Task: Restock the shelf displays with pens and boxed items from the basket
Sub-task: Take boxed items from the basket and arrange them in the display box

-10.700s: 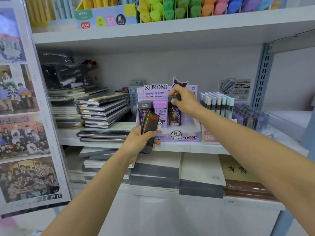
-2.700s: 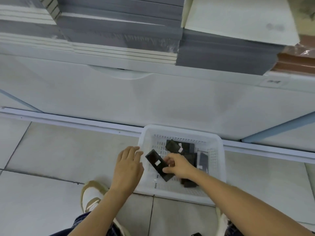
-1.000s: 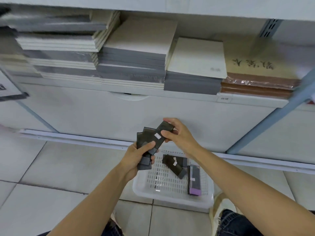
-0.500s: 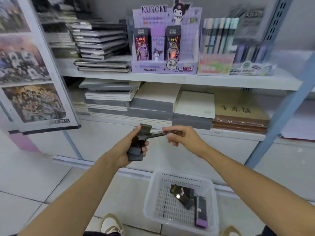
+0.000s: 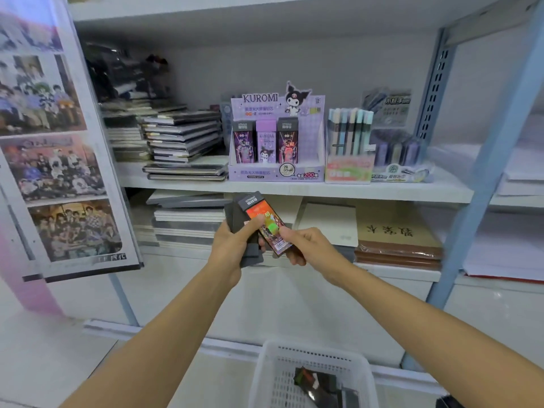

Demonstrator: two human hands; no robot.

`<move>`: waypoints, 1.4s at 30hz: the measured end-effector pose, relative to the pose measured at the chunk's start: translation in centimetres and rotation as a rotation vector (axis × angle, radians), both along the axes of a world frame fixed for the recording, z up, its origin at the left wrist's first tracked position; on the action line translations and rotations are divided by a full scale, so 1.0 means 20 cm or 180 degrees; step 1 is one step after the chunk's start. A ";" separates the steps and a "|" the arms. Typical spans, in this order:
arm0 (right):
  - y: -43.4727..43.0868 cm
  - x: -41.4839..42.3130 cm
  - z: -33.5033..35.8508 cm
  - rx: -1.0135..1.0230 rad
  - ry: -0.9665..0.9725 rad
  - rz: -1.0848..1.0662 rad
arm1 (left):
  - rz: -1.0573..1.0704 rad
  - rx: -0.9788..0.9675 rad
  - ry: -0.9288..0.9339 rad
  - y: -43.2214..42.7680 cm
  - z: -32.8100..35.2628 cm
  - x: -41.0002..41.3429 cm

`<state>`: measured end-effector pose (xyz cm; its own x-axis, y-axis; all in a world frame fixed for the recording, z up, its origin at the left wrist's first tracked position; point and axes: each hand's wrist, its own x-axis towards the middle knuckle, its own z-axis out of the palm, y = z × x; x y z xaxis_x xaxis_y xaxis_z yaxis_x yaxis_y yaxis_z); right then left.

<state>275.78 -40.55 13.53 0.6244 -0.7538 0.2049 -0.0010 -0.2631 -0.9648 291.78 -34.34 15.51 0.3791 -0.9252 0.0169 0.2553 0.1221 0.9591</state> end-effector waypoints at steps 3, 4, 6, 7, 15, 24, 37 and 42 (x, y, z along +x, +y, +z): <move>-0.02 -0.01 0.13 -0.0396 -0.0084 -0.0130 | -0.0226 -0.0095 -0.0499 -0.01 0.07 0.01; -0.04 -0.02 0.19 -0.0535 -0.0165 -0.0242 | -0.0312 -0.0132 -0.0707 -0.02 0.10 0.00; -0.06 -0.02 0.31 -0.0826 -0.0208 -0.0343 | -0.0521 -0.0253 -0.0985 -0.03 0.16 -0.01; -0.08 -0.03 0.36 -0.0945 -0.0166 -0.0327 | -0.0607 -0.0316 -0.1034 -0.04 0.19 -0.01; -0.29 -0.16 0.86 -0.1425 -0.0117 -0.0899 | -0.0624 -0.0581 -0.0596 -0.28 0.44 0.02; -0.59 -0.16 1.18 -0.2141 0.0913 -0.1508 | -0.0719 -0.0536 -0.1151 -0.57 0.40 0.04; -0.69 -0.17 1.23 -0.2083 0.1470 -0.1614 | -0.0712 -0.0465 -0.1034 -0.58 0.39 0.18; -0.70 -0.08 1.16 -0.2395 0.2066 -0.1491 | -0.0702 -0.0467 -0.0891 -0.58 0.40 0.14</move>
